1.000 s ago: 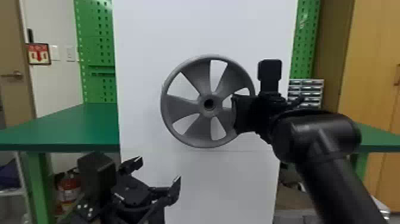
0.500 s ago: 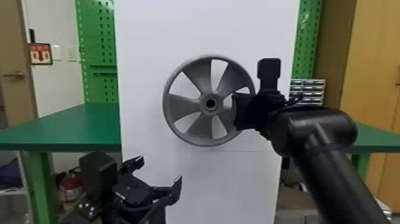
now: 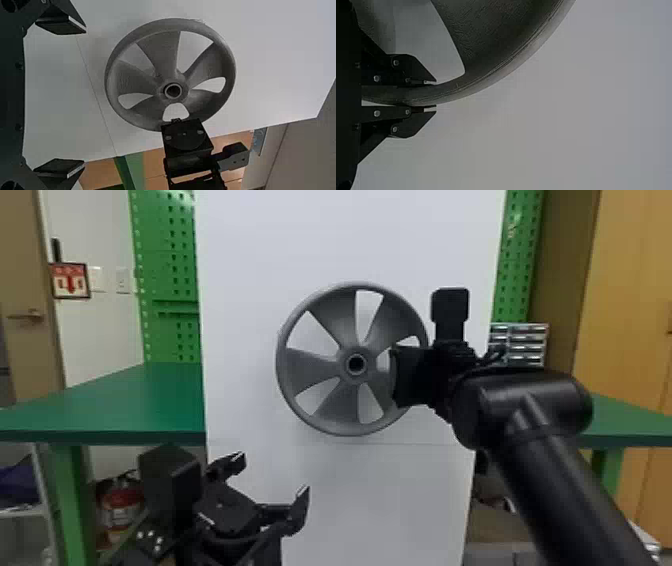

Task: Hold the wheel and insert it

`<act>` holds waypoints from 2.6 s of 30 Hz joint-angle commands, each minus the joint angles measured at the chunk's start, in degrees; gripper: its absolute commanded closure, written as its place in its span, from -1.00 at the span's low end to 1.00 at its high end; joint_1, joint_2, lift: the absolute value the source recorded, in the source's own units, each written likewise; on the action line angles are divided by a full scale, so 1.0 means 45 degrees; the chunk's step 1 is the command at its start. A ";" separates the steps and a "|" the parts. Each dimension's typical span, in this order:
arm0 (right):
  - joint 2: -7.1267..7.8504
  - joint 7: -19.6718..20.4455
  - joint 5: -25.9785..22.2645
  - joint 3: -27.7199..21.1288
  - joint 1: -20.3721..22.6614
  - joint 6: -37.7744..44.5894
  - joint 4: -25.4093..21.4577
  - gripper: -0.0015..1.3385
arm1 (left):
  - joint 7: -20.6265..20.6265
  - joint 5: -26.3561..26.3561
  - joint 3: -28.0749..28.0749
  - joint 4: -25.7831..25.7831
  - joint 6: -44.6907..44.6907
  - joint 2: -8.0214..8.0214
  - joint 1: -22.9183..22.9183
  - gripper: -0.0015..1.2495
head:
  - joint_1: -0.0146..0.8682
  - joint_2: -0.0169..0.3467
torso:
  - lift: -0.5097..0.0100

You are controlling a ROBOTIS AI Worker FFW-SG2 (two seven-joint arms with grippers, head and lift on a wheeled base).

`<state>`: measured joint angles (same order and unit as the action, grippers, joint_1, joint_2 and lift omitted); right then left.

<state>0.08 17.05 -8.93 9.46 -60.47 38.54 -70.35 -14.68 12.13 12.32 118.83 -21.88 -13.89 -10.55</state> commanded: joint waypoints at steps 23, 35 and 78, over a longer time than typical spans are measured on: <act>-0.0029 -0.0507 -0.1082 0.0223 0.0566 -0.0341 -0.0812 -0.51 | 0.0000 0.0040 -0.0082 -0.0001 0.0000 0.0000 0.0254 -0.84 | -0.49 -0.86 | -0.74; -0.0029 -0.0663 -0.1238 0.0731 0.1757 -0.0302 -0.3195 -0.51 | 0.0078 0.0059 -0.0336 0.0077 0.0039 0.0039 0.0547 -0.84 | -0.49 -0.86 | -0.74; 0.0471 -0.1151 -0.1297 0.1004 0.8261 -0.0556 -0.9484 -0.50 | 0.0156 -0.0273 -0.1684 0.0761 0.0175 0.0430 0.1582 -0.84 | -0.49 -0.86 | -0.74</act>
<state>1.58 11.86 -14.74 14.82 -26.07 36.99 -111.15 -13.97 11.07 5.26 122.06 -21.09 -12.06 -3.57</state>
